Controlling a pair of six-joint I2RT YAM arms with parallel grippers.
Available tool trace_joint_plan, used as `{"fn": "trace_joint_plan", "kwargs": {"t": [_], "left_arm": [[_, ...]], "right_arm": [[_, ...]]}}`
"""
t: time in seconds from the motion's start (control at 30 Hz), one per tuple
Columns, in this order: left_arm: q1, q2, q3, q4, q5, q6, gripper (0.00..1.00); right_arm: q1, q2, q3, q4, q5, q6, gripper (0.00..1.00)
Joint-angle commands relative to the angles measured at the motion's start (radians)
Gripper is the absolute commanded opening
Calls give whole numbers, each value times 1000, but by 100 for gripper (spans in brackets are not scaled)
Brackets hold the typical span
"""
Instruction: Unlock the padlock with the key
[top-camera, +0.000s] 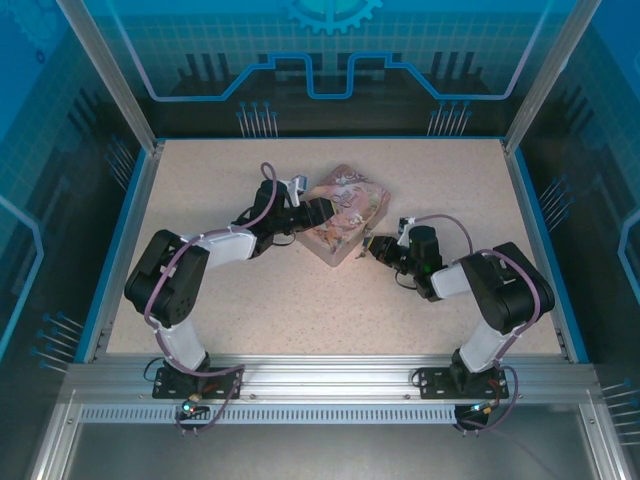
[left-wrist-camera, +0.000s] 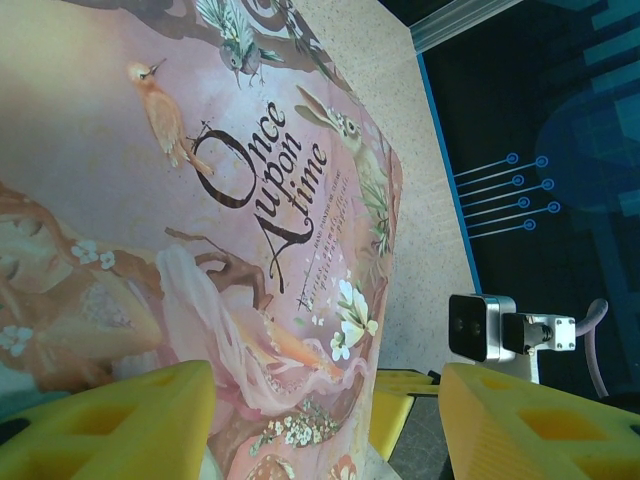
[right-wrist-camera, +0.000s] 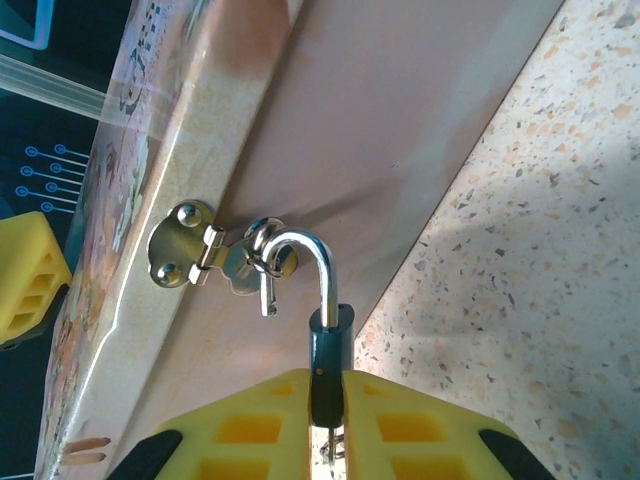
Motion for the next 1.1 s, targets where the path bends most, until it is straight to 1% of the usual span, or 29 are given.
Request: {"fn": "trace_joint_plan", "kwargs": {"t": [0.0, 0.1, 0.33, 0.53, 0.63, 0.83, 1.07], "left_arm": [[10, 54, -60, -176, -47, -6, 62], [10, 54, -60, -176, -47, -6, 62], [9, 50, -60, -177, -48, -6, 62], [10, 50, -58, -177, -46, -8, 62], [10, 49, -56, -179, -45, -8, 62], [10, 50, -53, -179, -45, -8, 62], [10, 50, -54, -179, -46, -8, 62]], "right_arm": [[13, 32, 24, 66, 14, 5, 16], [13, 51, 33, 75, 3, 2, 18], [12, 56, 29, 46, 30, -7, 25], [8, -19, 11, -54, 86, -70, 28], [-1, -32, 26, -103, 58, -105, 29], [-30, 25, 39, -68, 0, -95, 29], [-37, 113, 73, -14, -52, -83, 31]]}}
